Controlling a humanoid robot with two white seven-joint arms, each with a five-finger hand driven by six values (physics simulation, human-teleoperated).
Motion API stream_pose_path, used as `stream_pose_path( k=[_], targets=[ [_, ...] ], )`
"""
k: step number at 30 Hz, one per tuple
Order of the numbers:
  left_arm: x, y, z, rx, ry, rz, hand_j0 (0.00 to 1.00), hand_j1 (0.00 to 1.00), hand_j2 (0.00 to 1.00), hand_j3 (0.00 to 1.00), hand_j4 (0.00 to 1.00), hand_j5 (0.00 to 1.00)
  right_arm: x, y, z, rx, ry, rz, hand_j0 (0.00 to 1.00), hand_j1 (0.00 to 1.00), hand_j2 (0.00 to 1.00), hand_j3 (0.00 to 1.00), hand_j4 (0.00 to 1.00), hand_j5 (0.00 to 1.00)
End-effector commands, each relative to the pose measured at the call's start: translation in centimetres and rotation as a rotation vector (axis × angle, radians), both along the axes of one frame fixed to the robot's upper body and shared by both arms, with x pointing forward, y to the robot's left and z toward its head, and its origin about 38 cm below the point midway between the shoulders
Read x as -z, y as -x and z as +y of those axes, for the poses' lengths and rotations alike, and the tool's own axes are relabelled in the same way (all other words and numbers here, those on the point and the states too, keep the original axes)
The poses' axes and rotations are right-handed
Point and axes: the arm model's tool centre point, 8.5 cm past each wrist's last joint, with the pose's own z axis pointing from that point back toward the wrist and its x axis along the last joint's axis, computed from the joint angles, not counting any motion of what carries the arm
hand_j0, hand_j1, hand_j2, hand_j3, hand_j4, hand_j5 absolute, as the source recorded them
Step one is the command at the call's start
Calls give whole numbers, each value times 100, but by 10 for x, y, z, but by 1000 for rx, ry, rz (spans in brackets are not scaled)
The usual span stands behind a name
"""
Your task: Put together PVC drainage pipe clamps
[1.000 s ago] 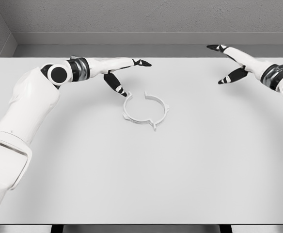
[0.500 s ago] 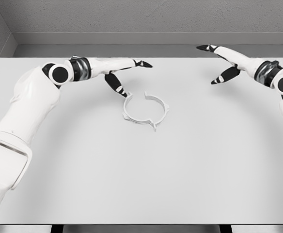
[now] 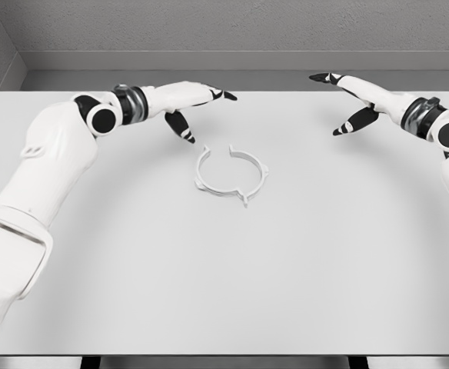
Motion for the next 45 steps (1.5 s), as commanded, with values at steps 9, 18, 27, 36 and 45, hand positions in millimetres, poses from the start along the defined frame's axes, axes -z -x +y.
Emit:
stream_pose_path(
  k=[9, 18, 27, 36, 45],
  targets=[
    [11, 1, -14, 9, -111, -128, 100, 100, 100, 100, 100, 100, 1, -1, 6, -2, -24, 1, 100, 100, 100, 100, 100, 100],
    [13, 5, -19, 47, -131, -139, 100, 100, 100, 100, 100, 100, -5, -6, 7, 61, -73, -91, 100, 100, 100, 100, 100, 100],
    [22, 10, -27, 73, -159, -132, 100, 100, 100, 100, 100, 100, -2, -6, 14, 47, -76, -83, 100, 100, 100, 100, 100, 100],
    [24, 11, -31, 84, -165, -132, 100, 100, 100, 100, 100, 100, -1, -6, 14, 47, -75, -80, 100, 100, 100, 100, 100, 100],
    [22, 13, -38, 102, -161, -139, 100, 100, 100, 100, 100, 100, 0, -5, 13, 49, -75, -78, 100, 100, 100, 100, 100, 100]
  ],
)
